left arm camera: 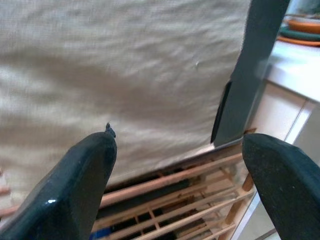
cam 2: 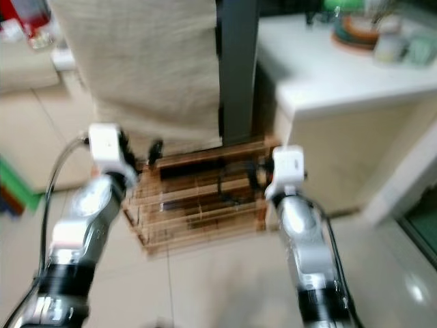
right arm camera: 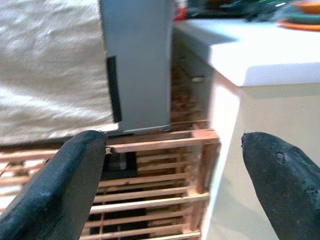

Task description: Restocking fridge

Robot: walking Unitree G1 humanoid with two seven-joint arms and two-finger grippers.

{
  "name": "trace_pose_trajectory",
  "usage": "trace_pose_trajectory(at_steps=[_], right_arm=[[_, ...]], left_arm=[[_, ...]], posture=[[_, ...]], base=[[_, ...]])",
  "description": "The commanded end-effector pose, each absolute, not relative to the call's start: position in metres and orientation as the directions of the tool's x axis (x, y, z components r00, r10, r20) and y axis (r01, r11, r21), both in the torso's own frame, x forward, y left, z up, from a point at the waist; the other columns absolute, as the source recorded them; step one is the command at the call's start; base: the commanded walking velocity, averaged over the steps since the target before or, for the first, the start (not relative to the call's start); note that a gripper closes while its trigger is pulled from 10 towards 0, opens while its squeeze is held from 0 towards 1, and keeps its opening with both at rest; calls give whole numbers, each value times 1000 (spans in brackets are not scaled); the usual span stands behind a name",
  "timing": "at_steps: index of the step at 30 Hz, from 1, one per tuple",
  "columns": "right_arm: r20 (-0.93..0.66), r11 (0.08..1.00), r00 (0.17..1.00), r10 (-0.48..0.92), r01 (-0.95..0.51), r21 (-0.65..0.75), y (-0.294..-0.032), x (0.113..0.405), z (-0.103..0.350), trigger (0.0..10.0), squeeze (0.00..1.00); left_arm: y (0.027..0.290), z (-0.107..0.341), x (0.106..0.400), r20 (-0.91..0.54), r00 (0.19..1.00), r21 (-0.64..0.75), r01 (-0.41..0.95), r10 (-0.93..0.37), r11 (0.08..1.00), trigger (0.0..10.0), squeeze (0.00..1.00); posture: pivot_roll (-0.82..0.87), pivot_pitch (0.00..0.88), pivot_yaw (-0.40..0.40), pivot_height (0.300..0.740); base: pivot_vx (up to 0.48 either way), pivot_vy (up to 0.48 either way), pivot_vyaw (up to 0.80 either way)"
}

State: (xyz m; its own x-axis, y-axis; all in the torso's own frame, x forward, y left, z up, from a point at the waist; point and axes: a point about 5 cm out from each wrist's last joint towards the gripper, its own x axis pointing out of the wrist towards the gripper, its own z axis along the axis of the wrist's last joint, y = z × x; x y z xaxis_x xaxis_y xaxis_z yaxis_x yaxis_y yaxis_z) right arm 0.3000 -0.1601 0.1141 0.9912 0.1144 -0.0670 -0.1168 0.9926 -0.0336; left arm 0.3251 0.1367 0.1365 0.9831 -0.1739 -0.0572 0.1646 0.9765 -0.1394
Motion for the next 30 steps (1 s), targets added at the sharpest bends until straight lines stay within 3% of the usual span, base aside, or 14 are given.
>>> trace_pose_trajectory(at_steps=[1,22,30], right_arm=[[-67,990,988,138,-141,-27,-152,300,114,10000,0],[-8,990,990,139,-139,-35,-156,296,124,10000,0],[-3,990,990,140,-140,-29,-158,295,125,10000,0]], left_arm=[[148,137,326,-61,989,-125,129,-137,984,10000,0],[155,142,318,-12,991,-175,126,-130,977,10000,0],[142,156,303,99,968,-252,249,-231,935,10000,0]], posture=[[-29,0,71,740],[-30,0,55,740],[-30,0,53,740]], base=[[0,476,-738],[0,458,-734],[0,441,-735]])
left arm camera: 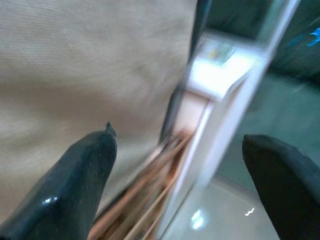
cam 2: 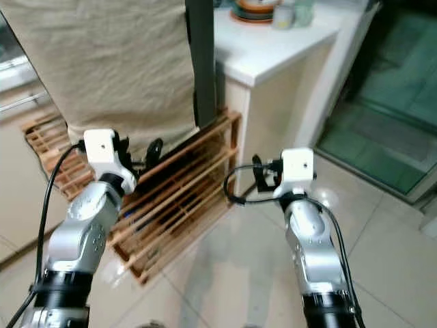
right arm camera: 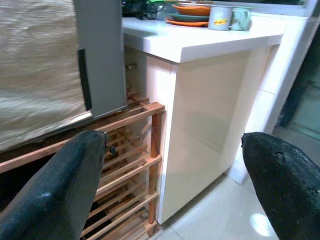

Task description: Restocking fridge

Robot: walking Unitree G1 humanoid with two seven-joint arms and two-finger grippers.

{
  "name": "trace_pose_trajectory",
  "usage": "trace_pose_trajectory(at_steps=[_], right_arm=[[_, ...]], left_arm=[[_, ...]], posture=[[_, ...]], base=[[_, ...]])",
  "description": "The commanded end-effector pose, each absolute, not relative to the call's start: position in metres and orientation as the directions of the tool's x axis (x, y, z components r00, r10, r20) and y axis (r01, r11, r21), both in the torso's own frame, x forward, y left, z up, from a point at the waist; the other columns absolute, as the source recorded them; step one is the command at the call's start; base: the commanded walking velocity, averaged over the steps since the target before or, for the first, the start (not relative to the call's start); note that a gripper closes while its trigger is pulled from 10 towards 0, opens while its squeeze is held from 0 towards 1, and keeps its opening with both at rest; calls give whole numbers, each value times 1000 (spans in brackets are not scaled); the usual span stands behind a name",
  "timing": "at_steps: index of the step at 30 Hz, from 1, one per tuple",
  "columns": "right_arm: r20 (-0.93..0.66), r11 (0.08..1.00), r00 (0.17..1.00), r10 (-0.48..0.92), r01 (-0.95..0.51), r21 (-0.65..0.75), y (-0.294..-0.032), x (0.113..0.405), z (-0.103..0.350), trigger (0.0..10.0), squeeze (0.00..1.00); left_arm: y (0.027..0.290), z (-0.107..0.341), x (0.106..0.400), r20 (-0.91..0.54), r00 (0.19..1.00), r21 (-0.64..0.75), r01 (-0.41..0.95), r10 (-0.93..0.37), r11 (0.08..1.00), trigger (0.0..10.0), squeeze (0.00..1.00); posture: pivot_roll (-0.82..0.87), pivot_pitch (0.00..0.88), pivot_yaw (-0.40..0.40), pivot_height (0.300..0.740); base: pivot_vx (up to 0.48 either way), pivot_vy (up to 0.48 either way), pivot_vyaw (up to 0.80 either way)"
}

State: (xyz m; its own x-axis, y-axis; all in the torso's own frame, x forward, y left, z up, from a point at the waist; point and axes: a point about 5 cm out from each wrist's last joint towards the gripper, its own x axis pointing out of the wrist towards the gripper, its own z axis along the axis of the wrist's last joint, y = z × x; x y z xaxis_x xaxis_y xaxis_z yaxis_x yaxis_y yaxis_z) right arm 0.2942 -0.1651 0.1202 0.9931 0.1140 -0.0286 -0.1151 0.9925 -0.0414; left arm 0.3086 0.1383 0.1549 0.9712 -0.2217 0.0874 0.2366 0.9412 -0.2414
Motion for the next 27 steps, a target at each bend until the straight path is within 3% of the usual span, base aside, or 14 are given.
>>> trace_pose_trajectory(at_steps=[1,10,17,27], right_arm=[[-2,990,990,141,-141,-29,-158,295,126,10000,0],[-20,985,985,169,-169,-22,-153,296,121,10000,0],[-25,979,979,202,-202,-31,-148,296,121,10000,0],[-6,981,981,192,-192,-39,-157,296,124,10000,0]], left_arm=[[141,157,299,97,965,-251,262,-245,932,10000,0],[132,171,281,160,913,-173,400,-375,900,10000,0],[134,178,277,192,908,-138,401,-373,906,10000,0],[138,219,270,311,880,-144,416,-358,898,10000,0]], posture=[[-30,0,53,740],[-11,0,41,740],[-12,0,44,740],[-12,0,33,740]], base=[[0,420,-738],[0,420,-738],[0,421,-733],[0,0,0]])
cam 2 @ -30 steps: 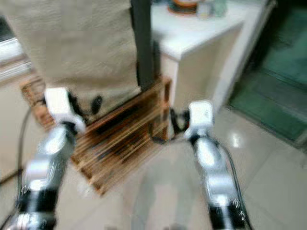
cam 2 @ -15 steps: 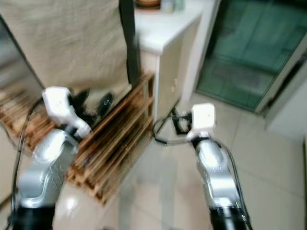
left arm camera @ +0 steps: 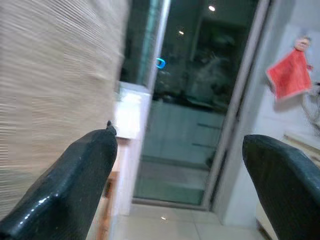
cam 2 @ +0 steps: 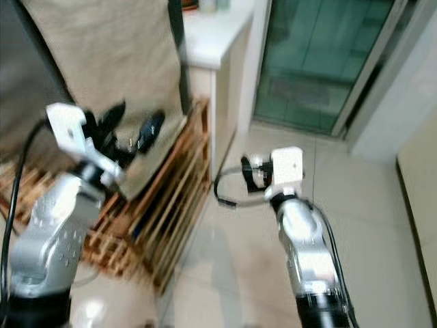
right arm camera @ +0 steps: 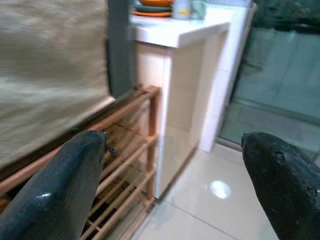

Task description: Restocking fridge

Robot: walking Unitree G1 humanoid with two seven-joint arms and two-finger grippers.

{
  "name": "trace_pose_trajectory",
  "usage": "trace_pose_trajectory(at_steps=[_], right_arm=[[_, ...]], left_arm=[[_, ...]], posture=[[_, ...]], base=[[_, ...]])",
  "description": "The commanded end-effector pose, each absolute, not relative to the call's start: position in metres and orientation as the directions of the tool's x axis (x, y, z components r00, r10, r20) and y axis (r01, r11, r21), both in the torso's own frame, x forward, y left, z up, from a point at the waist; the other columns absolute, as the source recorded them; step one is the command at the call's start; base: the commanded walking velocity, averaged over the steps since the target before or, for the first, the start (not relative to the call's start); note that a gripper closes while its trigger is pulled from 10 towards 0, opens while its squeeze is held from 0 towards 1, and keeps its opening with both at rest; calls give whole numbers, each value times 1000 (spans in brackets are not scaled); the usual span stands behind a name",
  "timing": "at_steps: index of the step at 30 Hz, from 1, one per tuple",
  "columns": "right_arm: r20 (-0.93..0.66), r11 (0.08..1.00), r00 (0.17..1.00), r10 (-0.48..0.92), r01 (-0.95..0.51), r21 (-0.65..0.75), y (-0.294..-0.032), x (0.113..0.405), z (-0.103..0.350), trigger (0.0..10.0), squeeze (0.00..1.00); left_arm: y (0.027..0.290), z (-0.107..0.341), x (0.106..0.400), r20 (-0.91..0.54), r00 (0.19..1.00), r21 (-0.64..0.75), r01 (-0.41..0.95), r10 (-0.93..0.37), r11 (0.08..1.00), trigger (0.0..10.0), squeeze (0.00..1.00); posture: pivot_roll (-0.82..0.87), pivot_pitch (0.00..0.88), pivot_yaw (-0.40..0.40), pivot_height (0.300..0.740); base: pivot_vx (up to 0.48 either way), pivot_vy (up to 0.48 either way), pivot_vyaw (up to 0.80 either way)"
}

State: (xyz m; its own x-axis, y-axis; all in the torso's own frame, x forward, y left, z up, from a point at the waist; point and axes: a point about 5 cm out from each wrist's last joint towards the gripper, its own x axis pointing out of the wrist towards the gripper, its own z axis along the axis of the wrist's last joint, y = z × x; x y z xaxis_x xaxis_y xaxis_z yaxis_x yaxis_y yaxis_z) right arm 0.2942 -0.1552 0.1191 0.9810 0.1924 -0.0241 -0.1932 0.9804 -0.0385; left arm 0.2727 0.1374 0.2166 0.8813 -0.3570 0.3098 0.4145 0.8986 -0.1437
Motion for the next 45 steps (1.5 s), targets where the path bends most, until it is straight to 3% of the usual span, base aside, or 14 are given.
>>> trace_pose_trajectory(at_steps=[1,5,7,13,14,22,27,35,45], right_arm=[[-7,980,981,194,-194,-43,-159,296,124,10000,0],[-12,980,981,195,-196,-43,-160,297,123,10000,0],[-17,978,979,204,-204,-37,-158,299,121,10000,0],[-3,975,976,219,-219,-37,-152,304,124,10000,0],[3,974,975,222,-222,-39,-151,305,125,10000,0],[8,971,972,235,-234,-49,-147,302,125,10000,0],[2,973,974,227,-227,-50,-149,299,122,10000,0],[-3,974,976,219,-219,-53,-151,299,122,10000,0],[-8,973,974,225,-225,-48,-147,300,120,10000,0]], left_arm=[[139,225,266,333,864,-135,439,-377,888,10000,0],[141,230,266,331,846,-115,475,-417,872,10000,0],[155,225,272,289,866,-65,443,-408,894,10000,0],[171,206,299,187,951,-1,252,-247,968,10000,0],[179,197,309,148,976,0,163,-161,987,10000,0],[201,190,325,102,995,-36,-13,17,999,10000,0],[191,189,326,125,992,-68,22,-13,997,10000,0],[161,196,316,183,969,-68,179,-164,982,10000,0],[156,178,326,100,983,-39,157,-153,987,10000,0]], posture=[[-6,0,28,740],[3,0,20,740],[17,0,9,740],[21,0,6,740],[21,0,6,740],[-5,0,26,740],[-9,0,25,740],[-11,0,29,740],[-3,0,27,740]], base=[[0,0,0],[0,0,0],[0,0,0],[0,0,0],[0,0,0],[0,0,0],[0,0,0],[0,0,0],[0,0,0]])
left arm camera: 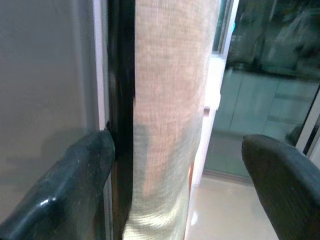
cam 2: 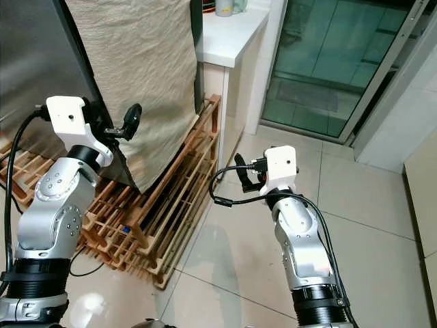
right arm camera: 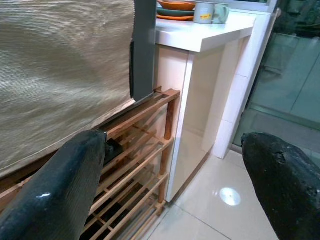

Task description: Restocking fridge

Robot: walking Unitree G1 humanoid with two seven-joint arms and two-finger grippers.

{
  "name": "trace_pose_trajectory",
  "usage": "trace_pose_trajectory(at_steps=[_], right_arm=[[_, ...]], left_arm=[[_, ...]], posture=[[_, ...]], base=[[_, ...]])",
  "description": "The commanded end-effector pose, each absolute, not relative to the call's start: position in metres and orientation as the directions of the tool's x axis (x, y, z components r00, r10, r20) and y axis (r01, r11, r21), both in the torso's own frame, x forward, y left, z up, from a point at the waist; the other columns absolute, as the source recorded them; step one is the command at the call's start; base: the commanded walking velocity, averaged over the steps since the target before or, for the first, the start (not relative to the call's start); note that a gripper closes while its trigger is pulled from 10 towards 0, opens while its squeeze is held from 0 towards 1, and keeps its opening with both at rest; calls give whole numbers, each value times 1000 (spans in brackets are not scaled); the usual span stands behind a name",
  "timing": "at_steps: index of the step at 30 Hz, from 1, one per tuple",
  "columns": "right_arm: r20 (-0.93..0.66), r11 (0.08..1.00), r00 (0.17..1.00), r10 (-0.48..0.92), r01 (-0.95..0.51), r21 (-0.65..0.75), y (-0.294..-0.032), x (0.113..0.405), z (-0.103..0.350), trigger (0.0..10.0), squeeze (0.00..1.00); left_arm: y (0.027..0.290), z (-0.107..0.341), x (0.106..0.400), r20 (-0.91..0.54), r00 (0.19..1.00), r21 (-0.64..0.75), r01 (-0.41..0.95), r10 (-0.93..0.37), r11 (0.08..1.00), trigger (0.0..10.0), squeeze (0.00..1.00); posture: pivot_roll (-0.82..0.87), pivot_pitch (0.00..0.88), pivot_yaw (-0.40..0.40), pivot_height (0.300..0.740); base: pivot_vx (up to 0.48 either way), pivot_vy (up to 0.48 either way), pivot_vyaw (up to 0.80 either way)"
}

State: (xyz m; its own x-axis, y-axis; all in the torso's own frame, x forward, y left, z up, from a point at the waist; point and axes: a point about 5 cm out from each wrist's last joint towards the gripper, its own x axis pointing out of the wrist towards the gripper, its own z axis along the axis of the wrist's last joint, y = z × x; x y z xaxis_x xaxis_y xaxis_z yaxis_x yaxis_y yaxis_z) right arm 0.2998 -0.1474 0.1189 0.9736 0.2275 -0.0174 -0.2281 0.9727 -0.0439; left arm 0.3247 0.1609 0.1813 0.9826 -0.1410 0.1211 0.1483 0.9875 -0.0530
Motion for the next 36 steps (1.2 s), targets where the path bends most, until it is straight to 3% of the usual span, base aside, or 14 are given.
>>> trace_pose_trajectory(at_steps=[1,9,18,20,21,24,27,29,31,32,35,36], right_arm=[[-8,973,974,227,-227,-47,-147,300,120,10000,0],[4,972,973,231,-230,-50,-144,302,125,10000,0],[14,976,977,213,-212,-56,-150,298,128,10000,0],[17,970,971,237,-236,-51,-148,295,129,10000,0],[17,970,971,237,-236,-51,-148,295,129,10000,0],[23,962,963,269,-268,-41,-144,292,130,10000,0],[18,955,955,295,-295,-31,-139,291,129,10000,0],[10,950,950,312,-312,-27,-137,290,128,10000,0],[3,947,947,320,-320,-25,-136,289,127,10000,0],[-10,943,943,333,-333,-24,-135,286,125,10000,0],[-30,950,950,312,-313,-19,-139,282,120,10000,0],[-30,950,950,312,-313,-19,-139,282,120,10000,0]], left_arm=[[155,170,332,64,989,-40,135,-133,990,10000,0],[138,140,362,-86,991,-114,96,-106,989,10000,0],[105,158,374,24,960,-151,281,-281,948,10000,0],[53,186,362,201,799,-127,595,-567,793,10000,0],[53,186,362,201,799,-127,595,-567,793,10000,0],[5,204,334,300,495,-40,861,-816,507,10000,0],[-31,216,301,340,183,-97,983,-923,159,10000,0],[-47,230,285,386,68,-109,994,-920,27,10000,0],[-52,236,282,410,57,-101,995,-910,17,10000,0],[-54,239,284,427,98,-102,993,-899,59,10000,0],[-21,227,313,401,319,-169,947,-859,273,10000,0],[-21,227,313,401,319,-169,947,-859,273,10000,0]], posture=[[-3,0,27,740],[-35,0,39,740],[-67,0,58,740],[-84,0,65,740],[-84,0,65,740],[-87,0,64,740],[-87,0,61,740],[-87,0,61,740],[-91,0,63,740],[-100,0,69,740],[-96,0,66,740],[-96,0,66,740]], base=[[0,0,0],[0,0,0],[0,0,0],[0,0,0],[0,0,0],[0,0,0],[0,0,0],[0,0,0],[0,0,0],[0,0,0],[0,0,0],[0,0,0]])
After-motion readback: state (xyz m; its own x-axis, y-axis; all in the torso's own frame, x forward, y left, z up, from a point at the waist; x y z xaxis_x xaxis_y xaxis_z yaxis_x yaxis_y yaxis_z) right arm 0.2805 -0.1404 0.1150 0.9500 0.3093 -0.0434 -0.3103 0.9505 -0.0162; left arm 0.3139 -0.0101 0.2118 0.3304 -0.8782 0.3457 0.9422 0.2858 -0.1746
